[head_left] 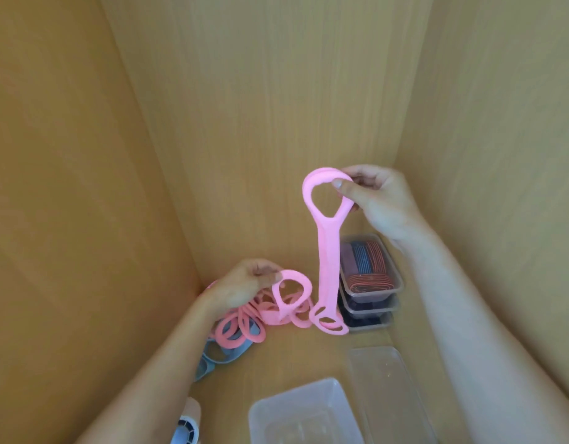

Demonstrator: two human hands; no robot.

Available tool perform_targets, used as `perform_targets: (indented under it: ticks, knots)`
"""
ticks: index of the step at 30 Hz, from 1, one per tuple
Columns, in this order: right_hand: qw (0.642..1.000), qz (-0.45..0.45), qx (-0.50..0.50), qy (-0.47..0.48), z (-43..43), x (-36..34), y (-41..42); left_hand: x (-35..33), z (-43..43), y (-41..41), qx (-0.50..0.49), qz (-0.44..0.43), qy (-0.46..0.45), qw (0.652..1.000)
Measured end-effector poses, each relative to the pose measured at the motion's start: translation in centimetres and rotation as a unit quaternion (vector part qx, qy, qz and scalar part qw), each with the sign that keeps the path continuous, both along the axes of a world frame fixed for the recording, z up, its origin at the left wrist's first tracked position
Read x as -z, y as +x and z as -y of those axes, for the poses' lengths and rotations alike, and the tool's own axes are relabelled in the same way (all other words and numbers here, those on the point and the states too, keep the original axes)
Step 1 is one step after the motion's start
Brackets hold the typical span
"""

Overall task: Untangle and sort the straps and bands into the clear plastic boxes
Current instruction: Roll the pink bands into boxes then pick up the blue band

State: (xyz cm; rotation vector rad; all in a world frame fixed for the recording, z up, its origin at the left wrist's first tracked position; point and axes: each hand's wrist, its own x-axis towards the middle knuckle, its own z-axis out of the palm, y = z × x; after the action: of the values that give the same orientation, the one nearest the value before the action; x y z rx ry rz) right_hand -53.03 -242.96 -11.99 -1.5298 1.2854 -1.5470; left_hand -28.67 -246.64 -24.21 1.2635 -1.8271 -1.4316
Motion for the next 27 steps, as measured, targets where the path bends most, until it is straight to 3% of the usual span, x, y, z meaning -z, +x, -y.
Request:
perform_targets:
  ticks: [11, 27]
  knots:
    - [0.999, 0.02, -0.015, -0.022, 0.0, 0.1, 0.2, -10.5, -0.5, -2.1, 0.036, -0.074, -0.153, 0.985]
    - [0.997, 0.036, -0.003, -0.071, -1.0, -1.4, 0.1, -18.1, -0.9, -3.1, 0.057, -0.088, -0.246, 0.964]
